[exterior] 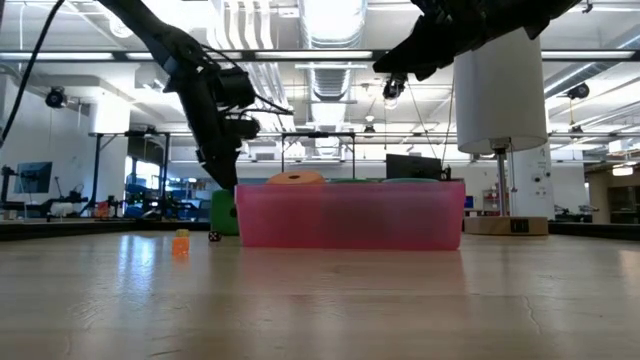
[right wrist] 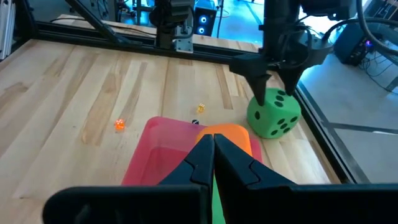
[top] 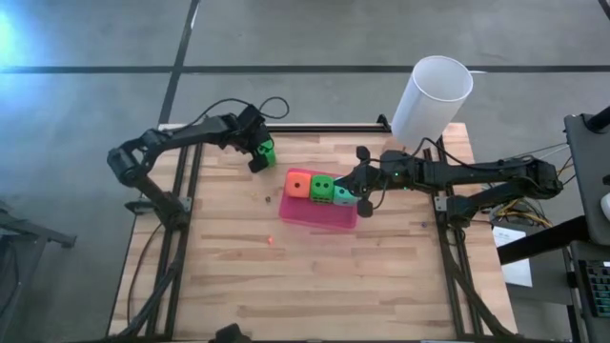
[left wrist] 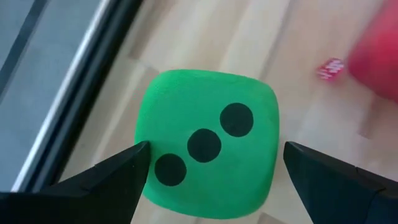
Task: Pick & Place Dice
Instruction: Put the large green die into the pink bin
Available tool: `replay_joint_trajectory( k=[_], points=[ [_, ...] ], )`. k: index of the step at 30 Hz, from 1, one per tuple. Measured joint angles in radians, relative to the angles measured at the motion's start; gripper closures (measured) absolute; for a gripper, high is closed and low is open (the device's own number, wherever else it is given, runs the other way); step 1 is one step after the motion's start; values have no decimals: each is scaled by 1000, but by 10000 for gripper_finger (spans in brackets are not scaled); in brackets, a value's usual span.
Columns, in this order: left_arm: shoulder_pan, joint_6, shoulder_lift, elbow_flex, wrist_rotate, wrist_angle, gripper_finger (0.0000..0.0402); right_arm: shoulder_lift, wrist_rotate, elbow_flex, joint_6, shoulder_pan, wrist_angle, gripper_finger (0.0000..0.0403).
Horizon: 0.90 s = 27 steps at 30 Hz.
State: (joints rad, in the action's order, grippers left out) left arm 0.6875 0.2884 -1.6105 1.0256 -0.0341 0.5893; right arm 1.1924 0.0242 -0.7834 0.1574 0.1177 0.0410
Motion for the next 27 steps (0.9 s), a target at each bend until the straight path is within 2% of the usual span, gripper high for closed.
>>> replay_joint_trajectory(
  k=[9, 16, 27],
  points=[
    [-108, 36, 55, -7, -10, 74, 33, 0, 0, 0, 0, 0, -8, 394],
    [-109, 125, 93, -6, 19, 69, 36, 0, 0, 0, 0, 0, -8, 394],
    [-103, 132, 51, -4, 14, 30, 33, 0, 0, 0, 0, 0, -8, 394]
  ],
)
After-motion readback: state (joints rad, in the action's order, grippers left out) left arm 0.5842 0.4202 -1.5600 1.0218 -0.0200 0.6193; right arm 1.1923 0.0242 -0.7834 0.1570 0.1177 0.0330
